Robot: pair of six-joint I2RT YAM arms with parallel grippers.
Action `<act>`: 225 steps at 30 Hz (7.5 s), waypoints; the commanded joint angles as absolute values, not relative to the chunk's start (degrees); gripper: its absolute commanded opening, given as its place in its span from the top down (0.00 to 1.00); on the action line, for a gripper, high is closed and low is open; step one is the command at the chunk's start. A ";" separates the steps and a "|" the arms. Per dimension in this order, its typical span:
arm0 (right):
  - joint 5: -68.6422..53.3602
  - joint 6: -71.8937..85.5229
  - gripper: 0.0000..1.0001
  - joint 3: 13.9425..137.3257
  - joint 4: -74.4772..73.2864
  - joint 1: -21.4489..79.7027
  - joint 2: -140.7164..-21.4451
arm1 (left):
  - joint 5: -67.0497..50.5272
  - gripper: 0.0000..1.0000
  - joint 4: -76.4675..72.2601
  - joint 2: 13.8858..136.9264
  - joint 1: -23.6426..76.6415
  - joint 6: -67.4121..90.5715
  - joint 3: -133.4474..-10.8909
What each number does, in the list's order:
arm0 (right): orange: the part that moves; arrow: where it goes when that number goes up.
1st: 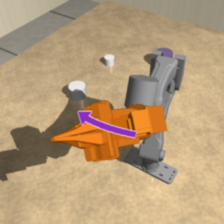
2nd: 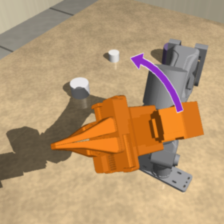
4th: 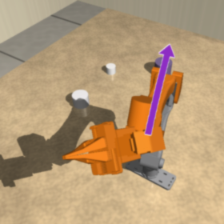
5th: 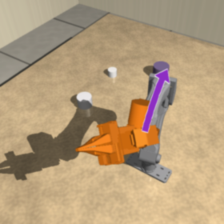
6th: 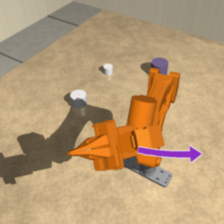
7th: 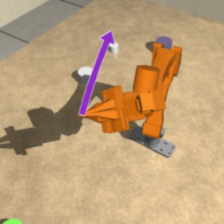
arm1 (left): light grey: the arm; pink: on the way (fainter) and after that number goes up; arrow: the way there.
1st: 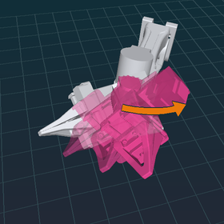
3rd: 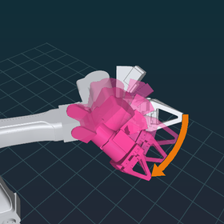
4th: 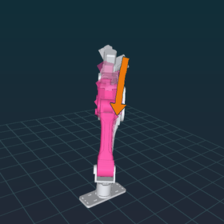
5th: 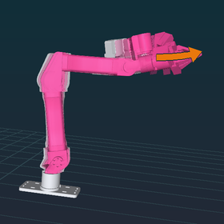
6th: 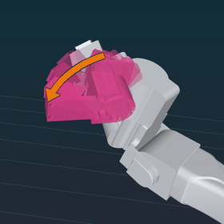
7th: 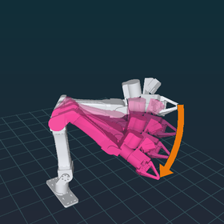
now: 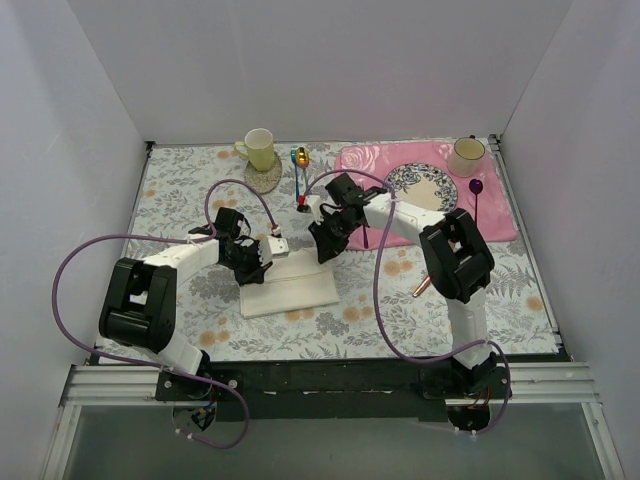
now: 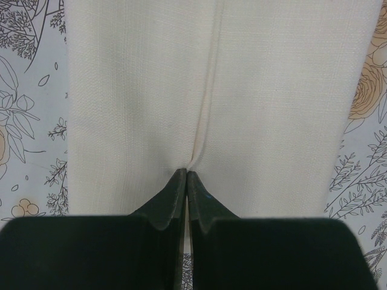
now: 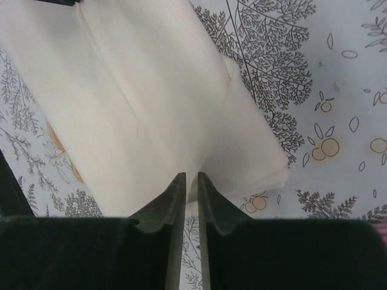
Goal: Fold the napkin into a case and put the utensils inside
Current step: Smooth out the 2/3-rectangle-folded napkin at the center of the board.
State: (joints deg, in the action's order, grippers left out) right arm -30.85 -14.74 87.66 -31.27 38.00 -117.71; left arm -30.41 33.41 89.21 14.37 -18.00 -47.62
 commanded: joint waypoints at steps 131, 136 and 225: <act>-28.12 -4.22 0.89 80.41 -25.66 36.83 -116.73 | -34.36 1.00 -16.96 116.63 18.54 79.01 -46.93; -29.54 -1.85 0.86 85.94 -23.56 36.30 -111.89 | -34.37 1.00 -16.96 116.72 18.54 79.01 -47.02; -22.06 -4.92 0.86 71.89 -23.99 38.41 -119.35 | -65.83 0.55 -10.36 91.32 1.12 70.92 -38.16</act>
